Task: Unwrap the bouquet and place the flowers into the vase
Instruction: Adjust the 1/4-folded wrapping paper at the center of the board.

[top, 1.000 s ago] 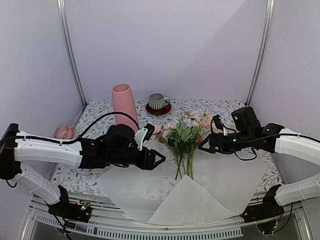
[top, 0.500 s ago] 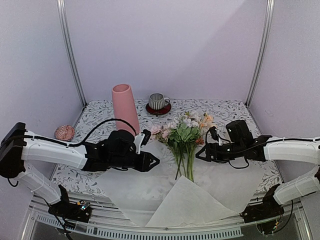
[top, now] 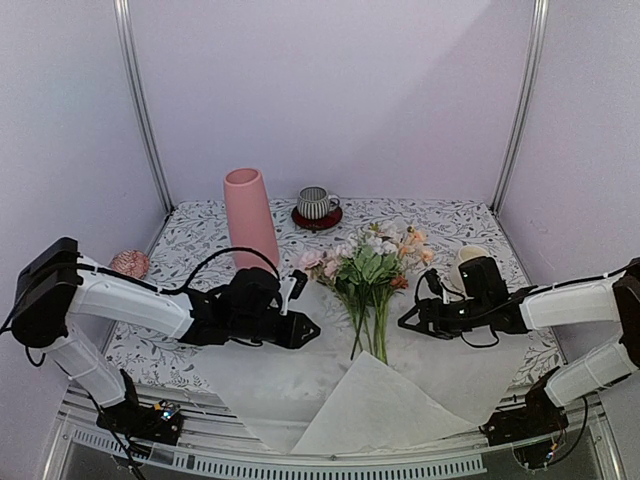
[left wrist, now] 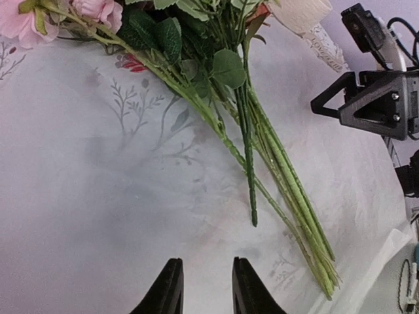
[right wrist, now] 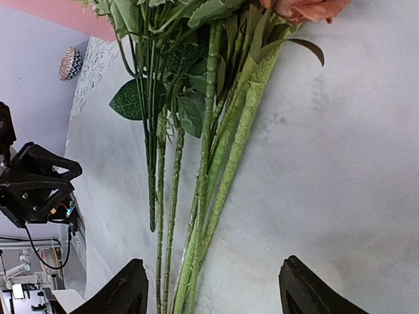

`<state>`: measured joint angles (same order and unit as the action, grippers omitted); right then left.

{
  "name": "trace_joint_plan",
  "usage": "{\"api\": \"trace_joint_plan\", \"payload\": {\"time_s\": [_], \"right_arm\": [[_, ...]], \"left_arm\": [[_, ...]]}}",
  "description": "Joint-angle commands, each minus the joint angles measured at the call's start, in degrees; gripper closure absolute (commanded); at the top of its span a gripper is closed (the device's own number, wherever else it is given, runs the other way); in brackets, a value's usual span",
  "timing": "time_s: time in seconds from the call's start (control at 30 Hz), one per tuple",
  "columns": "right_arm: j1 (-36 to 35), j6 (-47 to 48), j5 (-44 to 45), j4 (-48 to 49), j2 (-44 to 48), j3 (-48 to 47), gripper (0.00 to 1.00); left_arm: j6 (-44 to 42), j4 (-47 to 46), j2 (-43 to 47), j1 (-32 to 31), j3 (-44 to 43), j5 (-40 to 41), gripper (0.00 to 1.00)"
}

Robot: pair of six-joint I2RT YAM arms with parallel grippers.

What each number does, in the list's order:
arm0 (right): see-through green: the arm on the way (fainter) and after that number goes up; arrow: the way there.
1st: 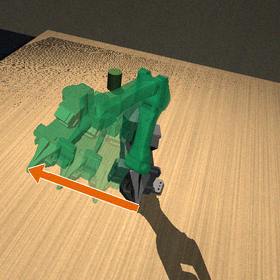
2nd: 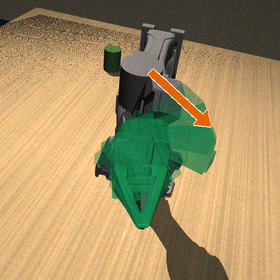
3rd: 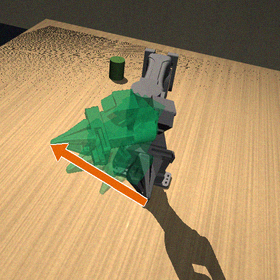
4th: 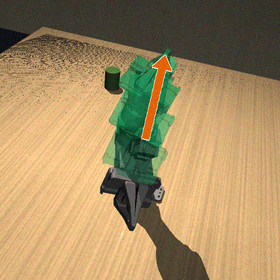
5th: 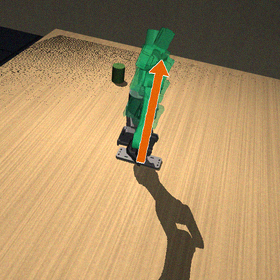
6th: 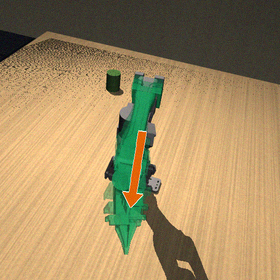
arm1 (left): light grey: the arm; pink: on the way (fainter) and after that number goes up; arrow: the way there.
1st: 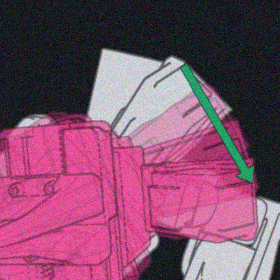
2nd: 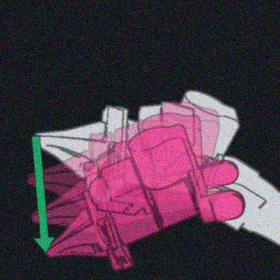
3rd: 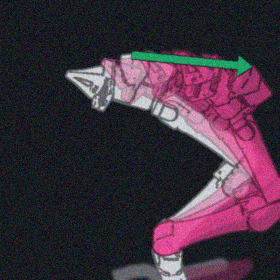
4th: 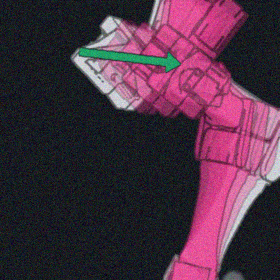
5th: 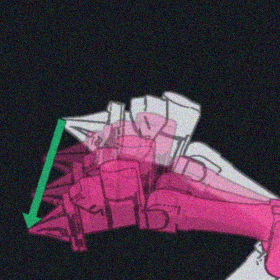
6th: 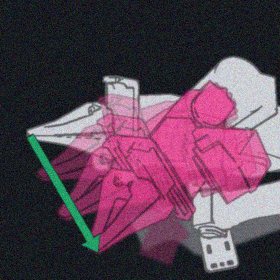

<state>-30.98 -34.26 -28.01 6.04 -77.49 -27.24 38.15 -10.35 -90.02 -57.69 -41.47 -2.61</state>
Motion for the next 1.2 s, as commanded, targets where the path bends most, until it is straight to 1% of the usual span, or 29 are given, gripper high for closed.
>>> {"api": "trace_joint_plan", "payload": {"time_s": [0.0,0.17,0.2,0.23,0.27,0.3,0.4,0.7,0.93,1.17], "right_arm": [[1.18,-0.69,-2.77,6.40,-2.44,1.90,0.36],[2.43,-0.85,-4.49,8.92,-5.04,2.67,0.68],[2.51,-0.82,-4.51,9.16,-5.60,2.72,0.77],[2.65,-0.88,-4.55,9.29,-5.90,2.68,0.88],[2.70,-0.77,-4.47,9.45,-6.41,2.66,0.95],[2.89,-0.73,-4.32,9.57,-7.14,2.68,0.97],[3.15,-0.72,-4.05,10.40,-8.97,2.72,0.97],[4.73,-1.14,-4.90,14.55,-16.56,3.04,0.97],[6.44,-1.40,-5.82,17.61,-22.41,2.83,0.98],[8.69,-0.84,-6.09,18.26,-26.46,1.27,0.98]], "left_arm": [[0.61,-2.68,-2.37,1.28,0.21,-1.81,0.72],[0.61,-2.81,-3.68,1.69,0.08,-1.78,0.80],[0.61,-2.76,-3.86,1.74,0.13,-1.68,0.82],[0.62,-2.81,-4.05,1.77,0.16,-1.69,0.84],[0.65,-2.90,-4.34,1.86,0.10,-1.71,0.86],[0.70,-3.00,-4.62,1.91,0.03,-1.86,0.90],[0.92,-3.67,-5.97,1.99,-0.30,-2.75,1.00],[2.33,-4.59,-10.86,3.48,-0.76,-3.95,1.00],[2.68,-2.32,-14.57,5.26,-1.56,-4.01,1.00],[2.72,-2.02,-16.94,7.25,-1.73,-3.62,1.00]]}}
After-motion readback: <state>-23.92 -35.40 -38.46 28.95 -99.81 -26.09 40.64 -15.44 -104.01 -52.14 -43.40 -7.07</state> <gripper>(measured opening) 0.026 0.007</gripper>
